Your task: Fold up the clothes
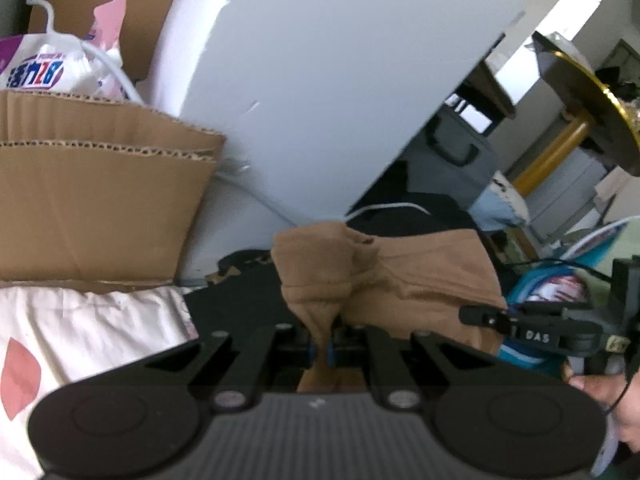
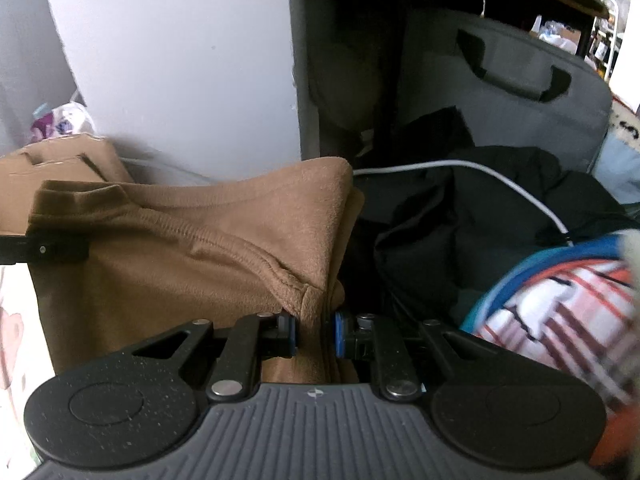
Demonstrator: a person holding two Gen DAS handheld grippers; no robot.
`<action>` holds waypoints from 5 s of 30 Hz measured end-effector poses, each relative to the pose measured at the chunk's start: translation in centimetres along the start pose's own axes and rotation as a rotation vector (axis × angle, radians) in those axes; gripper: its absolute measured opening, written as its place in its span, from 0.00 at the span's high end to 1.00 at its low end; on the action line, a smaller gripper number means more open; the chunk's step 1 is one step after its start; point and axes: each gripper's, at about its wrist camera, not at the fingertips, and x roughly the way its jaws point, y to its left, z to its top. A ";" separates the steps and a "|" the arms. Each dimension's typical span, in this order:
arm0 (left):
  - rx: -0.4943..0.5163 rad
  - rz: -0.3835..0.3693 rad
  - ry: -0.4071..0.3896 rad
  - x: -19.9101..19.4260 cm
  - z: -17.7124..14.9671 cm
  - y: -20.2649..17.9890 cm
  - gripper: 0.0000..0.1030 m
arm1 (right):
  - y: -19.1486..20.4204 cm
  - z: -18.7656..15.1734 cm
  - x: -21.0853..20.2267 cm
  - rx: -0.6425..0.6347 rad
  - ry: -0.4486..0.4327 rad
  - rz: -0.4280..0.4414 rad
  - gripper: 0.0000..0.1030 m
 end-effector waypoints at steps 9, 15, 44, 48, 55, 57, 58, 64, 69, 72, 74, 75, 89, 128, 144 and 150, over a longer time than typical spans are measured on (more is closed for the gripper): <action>-0.080 0.042 0.017 2.9 -0.2 3.0 0.94 | -0.3 1.1 5.1 0.030 0.038 -0.011 0.83; -0.119 0.088 0.054 4.7 -1.4 4.1 0.78 | -0.5 0.4 7.5 0.075 0.042 -0.031 0.78; -0.020 0.147 -0.058 -4.4 -2.8 1.4 0.50 | -1.4 2.9 2.4 0.039 -0.022 -0.052 0.81; 0.020 0.154 -0.040 -4.1 -4.3 -0.4 0.50 | -0.5 1.4 1.8 0.029 -0.052 -0.055 0.83; 0.038 0.177 -0.019 -3.4 -6.2 -1.5 0.50 | -0.2 -0.8 3.9 0.063 -0.030 -0.033 0.86; 0.033 0.180 -0.005 -3.2 -6.5 -1.3 0.50 | -0.6 -0.9 5.2 0.085 -0.015 -0.046 0.86; 0.031 0.183 0.003 -3.1 -6.7 -1.2 0.50 | -0.7 -0.9 5.8 0.095 -0.010 -0.054 0.86; 0.007 0.185 0.045 -2.4 -7.7 -0.5 0.51 | -2.1 -0.2 8.2 0.156 -0.019 -0.070 0.88; -0.013 0.176 0.048 -2.7 -8.1 -0.2 0.51 | -2.9 0.8 9.7 0.185 -0.034 -0.078 0.87; -0.006 0.157 0.049 -3.1 -8.2 -0.5 0.49 | -2.9 1.7 8.9 0.191 -0.057 -0.066 0.86; 0.008 0.132 0.050 -3.3 -8.3 -0.7 0.45 | -2.4 1.9 8.0 0.154 -0.072 -0.052 0.86; 0.008 0.129 0.052 -3.4 -8.4 -0.8 0.44 | -2.1 1.9 7.4 0.133 -0.076 -0.049 0.86; -0.054 0.126 0.043 -2.8 -9.3 -0.8 0.65 | 1.1 -5.7 2.6 -0.045 -0.095 -0.065 0.87; -0.207 -0.028 0.234 -5.0 -21.0 0.4 0.94 | 0.1 -18.0 -0.8 -0.037 -0.096 -0.182 0.87; -0.230 -0.045 0.273 -4.9 -23.4 1.4 0.83 | -1.3 -22.9 -0.8 0.040 0.000 -0.214 0.86; -0.218 -0.054 0.286 -5.9 -23.5 1.6 0.89 | -1.2 -24.1 -2.3 0.078 0.008 -0.201 0.83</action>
